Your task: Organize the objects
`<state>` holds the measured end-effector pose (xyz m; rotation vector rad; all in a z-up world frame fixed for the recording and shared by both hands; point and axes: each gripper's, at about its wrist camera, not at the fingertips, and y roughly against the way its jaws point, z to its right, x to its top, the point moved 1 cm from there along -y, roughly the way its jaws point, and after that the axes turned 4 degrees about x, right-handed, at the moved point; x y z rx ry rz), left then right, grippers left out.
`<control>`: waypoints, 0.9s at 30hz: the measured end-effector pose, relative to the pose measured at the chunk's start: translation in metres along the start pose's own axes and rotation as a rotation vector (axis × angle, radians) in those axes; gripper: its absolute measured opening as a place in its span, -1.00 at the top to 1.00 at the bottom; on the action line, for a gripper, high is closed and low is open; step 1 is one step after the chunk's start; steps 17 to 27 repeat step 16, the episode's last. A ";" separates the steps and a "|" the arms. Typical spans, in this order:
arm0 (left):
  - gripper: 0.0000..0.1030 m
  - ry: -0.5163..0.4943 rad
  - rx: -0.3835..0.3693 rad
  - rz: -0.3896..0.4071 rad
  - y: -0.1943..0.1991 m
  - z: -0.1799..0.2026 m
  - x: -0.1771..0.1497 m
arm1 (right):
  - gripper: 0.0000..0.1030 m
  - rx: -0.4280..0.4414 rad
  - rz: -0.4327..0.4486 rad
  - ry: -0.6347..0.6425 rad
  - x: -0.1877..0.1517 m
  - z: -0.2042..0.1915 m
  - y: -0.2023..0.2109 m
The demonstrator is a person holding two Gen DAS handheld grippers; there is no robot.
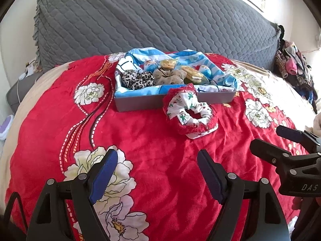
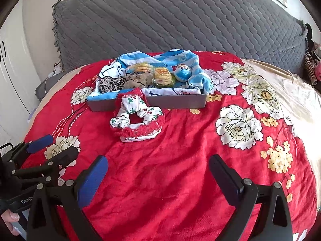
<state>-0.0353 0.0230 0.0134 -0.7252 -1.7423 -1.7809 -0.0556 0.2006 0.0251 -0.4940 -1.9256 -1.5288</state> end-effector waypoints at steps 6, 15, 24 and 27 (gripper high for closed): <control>-0.60 0.004 0.018 0.013 0.000 -0.002 -0.001 | -0.97 -0.002 -0.006 -0.003 -0.001 0.001 -0.003; -0.60 -0.014 0.027 0.012 -0.001 0.000 -0.001 | -0.97 0.001 -0.007 -0.006 -0.001 0.001 -0.004; -0.60 -0.013 0.030 0.008 -0.002 0.000 -0.001 | -0.97 0.000 -0.008 -0.006 -0.001 0.000 -0.004; -0.60 -0.013 0.030 0.008 -0.002 0.000 -0.001 | -0.97 0.000 -0.008 -0.006 -0.001 0.000 -0.004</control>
